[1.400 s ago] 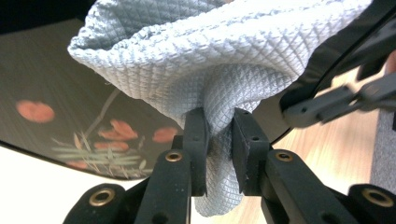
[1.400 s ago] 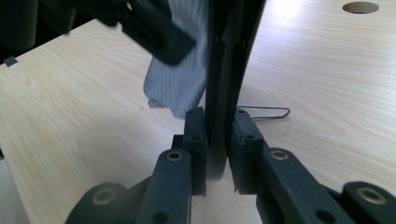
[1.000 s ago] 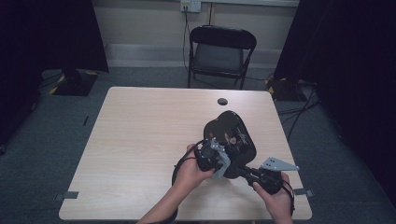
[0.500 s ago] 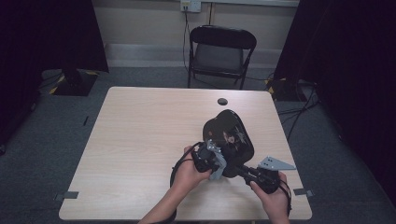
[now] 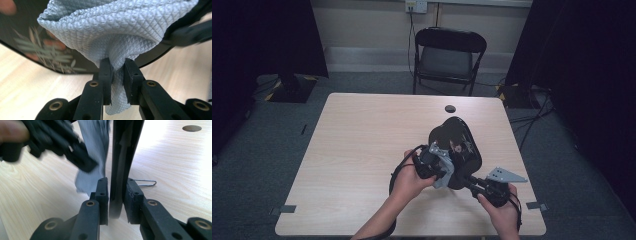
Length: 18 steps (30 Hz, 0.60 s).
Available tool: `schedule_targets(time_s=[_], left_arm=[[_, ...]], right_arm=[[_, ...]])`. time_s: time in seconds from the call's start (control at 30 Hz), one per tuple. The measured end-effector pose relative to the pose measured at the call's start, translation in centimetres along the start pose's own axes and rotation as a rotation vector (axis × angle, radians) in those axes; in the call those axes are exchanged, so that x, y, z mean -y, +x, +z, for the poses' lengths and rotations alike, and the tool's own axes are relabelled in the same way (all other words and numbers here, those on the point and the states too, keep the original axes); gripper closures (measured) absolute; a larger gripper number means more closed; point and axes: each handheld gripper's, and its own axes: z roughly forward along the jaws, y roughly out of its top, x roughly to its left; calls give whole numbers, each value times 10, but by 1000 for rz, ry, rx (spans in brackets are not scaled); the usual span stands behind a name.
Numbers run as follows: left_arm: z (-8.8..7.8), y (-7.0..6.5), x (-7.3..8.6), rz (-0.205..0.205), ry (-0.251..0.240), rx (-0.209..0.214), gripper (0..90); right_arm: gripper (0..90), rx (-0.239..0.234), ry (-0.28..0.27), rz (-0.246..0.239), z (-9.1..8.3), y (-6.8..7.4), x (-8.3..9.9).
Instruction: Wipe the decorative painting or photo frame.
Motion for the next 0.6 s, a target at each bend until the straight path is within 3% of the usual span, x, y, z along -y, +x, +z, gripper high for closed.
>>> schedule_targets(time_s=[0.37, 0.6], left_arm=[[-49, -18, -53, 59, -58, -8, 781], [-58, -31, -80, 87, -122, -8, 775]], right_arm=[[790, -9, 18, 4, -4, -2, 2], [792, -10, 19, 6, -4, -2, 1]])
